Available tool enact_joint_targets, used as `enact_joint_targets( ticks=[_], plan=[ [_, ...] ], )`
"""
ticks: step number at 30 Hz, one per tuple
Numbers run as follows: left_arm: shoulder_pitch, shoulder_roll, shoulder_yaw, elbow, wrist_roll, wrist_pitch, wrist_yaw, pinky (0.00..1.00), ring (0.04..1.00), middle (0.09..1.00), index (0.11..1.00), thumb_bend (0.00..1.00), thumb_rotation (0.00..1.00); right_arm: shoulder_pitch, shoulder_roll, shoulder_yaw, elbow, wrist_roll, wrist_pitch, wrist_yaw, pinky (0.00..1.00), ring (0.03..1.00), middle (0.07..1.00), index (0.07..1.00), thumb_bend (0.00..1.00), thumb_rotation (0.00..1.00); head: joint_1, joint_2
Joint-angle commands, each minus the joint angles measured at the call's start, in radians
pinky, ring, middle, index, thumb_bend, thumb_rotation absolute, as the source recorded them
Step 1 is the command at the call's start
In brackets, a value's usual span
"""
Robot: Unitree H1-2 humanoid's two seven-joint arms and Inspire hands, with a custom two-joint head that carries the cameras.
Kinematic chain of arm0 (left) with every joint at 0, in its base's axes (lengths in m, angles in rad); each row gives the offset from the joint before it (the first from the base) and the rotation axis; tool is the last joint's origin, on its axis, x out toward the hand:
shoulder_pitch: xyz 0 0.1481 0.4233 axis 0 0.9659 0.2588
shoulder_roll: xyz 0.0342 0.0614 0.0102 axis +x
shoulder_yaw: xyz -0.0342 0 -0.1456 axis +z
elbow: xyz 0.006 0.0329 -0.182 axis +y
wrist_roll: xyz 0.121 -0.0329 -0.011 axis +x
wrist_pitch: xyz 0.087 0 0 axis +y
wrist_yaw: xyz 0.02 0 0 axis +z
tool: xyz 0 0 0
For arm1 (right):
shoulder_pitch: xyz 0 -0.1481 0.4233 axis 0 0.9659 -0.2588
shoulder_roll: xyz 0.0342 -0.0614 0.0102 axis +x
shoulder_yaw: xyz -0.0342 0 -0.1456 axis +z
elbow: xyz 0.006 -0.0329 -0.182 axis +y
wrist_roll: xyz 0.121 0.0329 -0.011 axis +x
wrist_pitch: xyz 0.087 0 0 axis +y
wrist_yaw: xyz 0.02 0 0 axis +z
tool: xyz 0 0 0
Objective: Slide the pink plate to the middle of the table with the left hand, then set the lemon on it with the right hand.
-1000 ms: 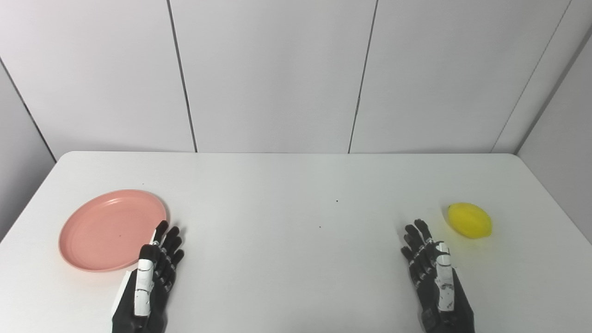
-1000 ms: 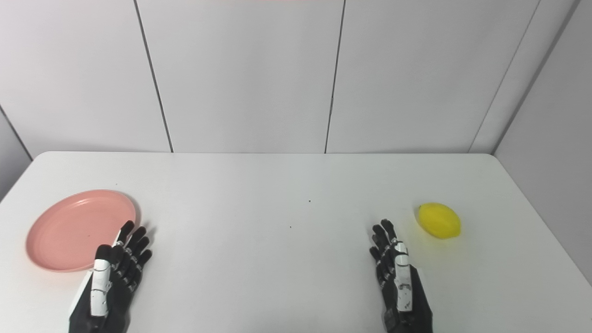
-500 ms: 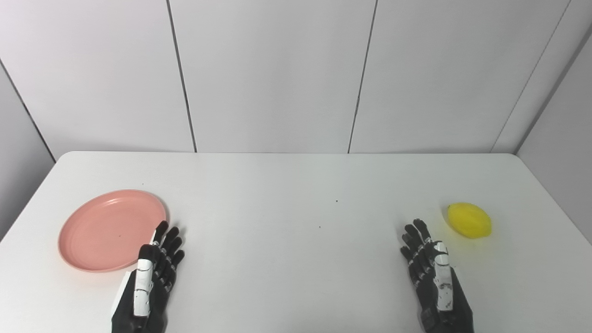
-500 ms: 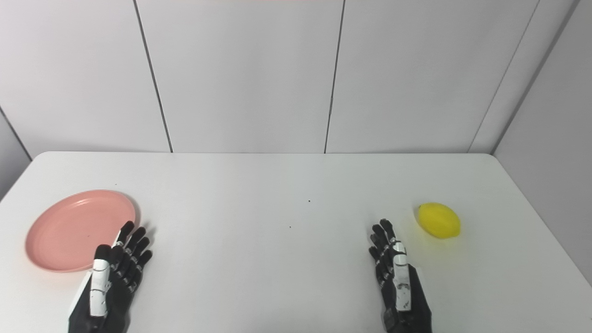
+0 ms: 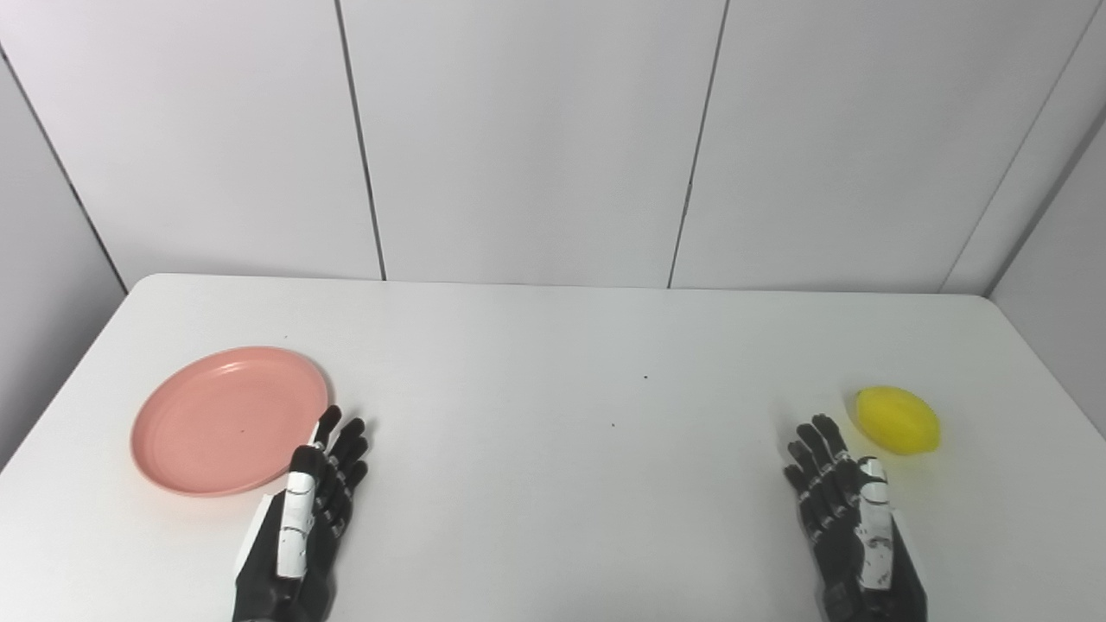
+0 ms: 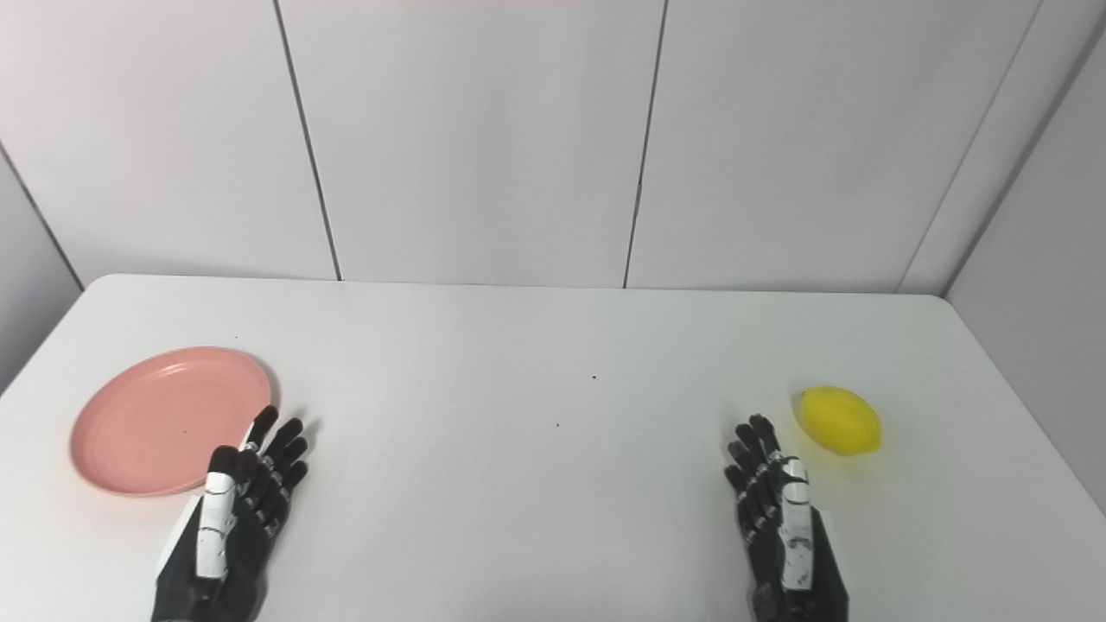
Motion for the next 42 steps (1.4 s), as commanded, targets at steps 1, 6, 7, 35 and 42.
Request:
enact_joint_targets(
  ticks=[1,6,7,35,42],
  plan=[
    [0.029,-0.013,-0.008,-0.039,-0.017,0.008,0.012,1.0,0.979,0.96,1.0,0.76,0.98,0.003,-0.009,-0.012,0.019,0.006,0.016,-0.001,1.0,0.972,0.951,0.943,0.74,0.98,0.032,0.016],
    [0.021,-0.046,-0.035,-0.089,0.01,0.041,0.056,1.0,0.956,0.945,0.998,0.79,0.96,-0.007,-0.054,-0.038,0.019,0.048,0.024,0.029,1.0,0.987,0.968,0.965,0.74,1.0,0.151,0.016],
    [0.019,-0.051,-0.04,-0.09,0.012,0.041,0.063,1.0,0.953,0.942,0.995,0.79,0.95,-0.009,-0.063,-0.04,0.027,0.055,0.019,0.041,1.0,0.994,0.972,0.972,0.73,1.0,0.157,0.015],
    [-0.1,-0.041,-0.026,-0.197,-0.065,0.132,0.15,0.86,0.874,0.874,0.866,0.86,0.96,-0.014,-0.093,-0.04,0.003,0.092,0.061,0.042,1.0,1.0,1.0,1.0,0.65,1.0,0.237,-0.063],
    [-0.203,0.02,0.006,-0.206,-0.081,0.173,0.134,0.71,0.765,0.758,0.718,0.88,0.95,-0.025,-0.086,-0.032,0.04,0.094,0.037,0.05,1.0,1.0,1.0,1.0,0.64,1.0,0.236,-0.1]
  ],
)
